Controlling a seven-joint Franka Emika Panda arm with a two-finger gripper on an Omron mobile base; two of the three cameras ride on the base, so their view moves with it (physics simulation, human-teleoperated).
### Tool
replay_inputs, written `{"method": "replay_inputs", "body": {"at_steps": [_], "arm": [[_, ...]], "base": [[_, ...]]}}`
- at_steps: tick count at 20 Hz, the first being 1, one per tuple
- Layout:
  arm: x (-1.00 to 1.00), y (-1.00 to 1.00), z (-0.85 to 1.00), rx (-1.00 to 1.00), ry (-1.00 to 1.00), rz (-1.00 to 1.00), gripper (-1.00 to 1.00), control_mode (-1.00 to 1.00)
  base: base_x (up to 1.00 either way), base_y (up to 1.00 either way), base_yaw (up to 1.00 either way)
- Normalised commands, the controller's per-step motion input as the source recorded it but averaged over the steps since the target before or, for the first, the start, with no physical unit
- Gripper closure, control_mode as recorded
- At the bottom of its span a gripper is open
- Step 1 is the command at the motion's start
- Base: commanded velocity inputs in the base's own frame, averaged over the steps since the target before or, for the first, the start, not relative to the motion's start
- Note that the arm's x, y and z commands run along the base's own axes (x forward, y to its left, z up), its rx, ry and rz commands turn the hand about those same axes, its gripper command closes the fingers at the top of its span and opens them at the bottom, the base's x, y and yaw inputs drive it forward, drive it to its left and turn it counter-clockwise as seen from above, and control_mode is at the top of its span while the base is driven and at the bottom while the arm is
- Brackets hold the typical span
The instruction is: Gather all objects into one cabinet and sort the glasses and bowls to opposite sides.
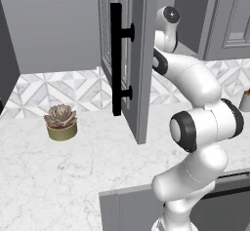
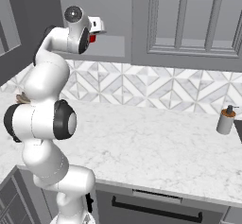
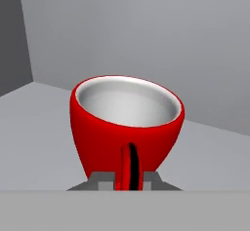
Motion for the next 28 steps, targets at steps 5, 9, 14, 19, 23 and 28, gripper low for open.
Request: {"method": "replay_inputs", "body": {"at_steps": [5,9,14,19,23,28], "arm": [[0.18,0.00,-0.03,0.00,0.00,0.00,1.00,-1.00],[0.07,0.00,0.00,0.00,-0.01,0.00,1.00,-1.00],[-0.60,0.01,0.23,0.01,-0.01,0.00,1.00,-1.00],[-1.00,-0.06,0.17,0.03,0.00,0.00,1.00,-1.00],[-1.00,-0.19,0.00,0.00,0.00,0.00,1.00,-1.00],[-1.00,-0.28,0.00,0.00,0.00,0.00,1.00,-1.00]], "base": [[0.00,0.00,0.00],[0.00,0.00,0.00],[0.00,0.00,0.00],[0.00,0.00,0.00],[0.00,0.00,0.00],[0.00,0.00,0.00]]}}
